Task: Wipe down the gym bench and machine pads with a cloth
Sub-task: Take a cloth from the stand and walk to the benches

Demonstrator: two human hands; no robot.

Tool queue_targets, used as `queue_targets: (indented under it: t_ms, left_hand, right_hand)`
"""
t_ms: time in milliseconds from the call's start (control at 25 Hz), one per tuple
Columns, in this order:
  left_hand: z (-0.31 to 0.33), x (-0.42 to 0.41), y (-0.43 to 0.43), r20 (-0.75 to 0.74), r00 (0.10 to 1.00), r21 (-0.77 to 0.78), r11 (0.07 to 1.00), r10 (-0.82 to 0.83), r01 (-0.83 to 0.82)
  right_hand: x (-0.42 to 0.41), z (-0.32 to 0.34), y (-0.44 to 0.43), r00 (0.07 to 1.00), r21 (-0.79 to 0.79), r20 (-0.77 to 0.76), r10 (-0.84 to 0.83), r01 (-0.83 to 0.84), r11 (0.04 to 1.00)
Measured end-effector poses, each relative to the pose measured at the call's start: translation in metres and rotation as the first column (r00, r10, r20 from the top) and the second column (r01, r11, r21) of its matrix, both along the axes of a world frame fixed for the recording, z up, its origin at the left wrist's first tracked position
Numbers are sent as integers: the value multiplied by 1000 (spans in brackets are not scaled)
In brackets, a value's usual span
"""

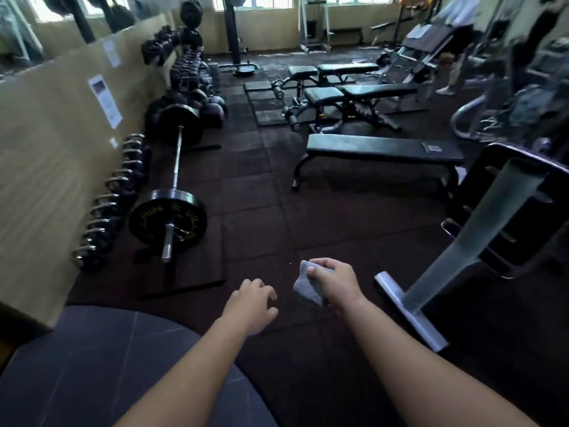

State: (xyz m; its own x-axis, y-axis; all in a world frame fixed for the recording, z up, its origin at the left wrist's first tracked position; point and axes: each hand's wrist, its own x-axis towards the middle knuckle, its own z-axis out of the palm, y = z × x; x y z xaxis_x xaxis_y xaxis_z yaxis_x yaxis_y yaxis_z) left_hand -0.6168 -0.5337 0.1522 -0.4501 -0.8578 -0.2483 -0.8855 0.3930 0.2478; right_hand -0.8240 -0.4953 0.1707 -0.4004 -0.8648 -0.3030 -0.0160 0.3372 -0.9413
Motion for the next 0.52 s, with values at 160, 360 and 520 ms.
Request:
queue_targets:
  t_ms: [160, 360, 520]
  left_hand:
    - [-6, -96, -52, -4, 991, 22, 990, -136, 136]
    - [-25, -199, -143, 12, 941, 46, 941, -337, 337]
    - [-29, -263, -231, 24, 887, 38, 887, -461, 460]
  right_hand:
    - [-86, -11, -24, 985, -2, -8, -173, 173, 985]
    - [-168, -27, -75, 930, 23, 39, -366, 366, 930]
    - [-219, -28, -138, 860, 39, 62, -507, 505, 862]
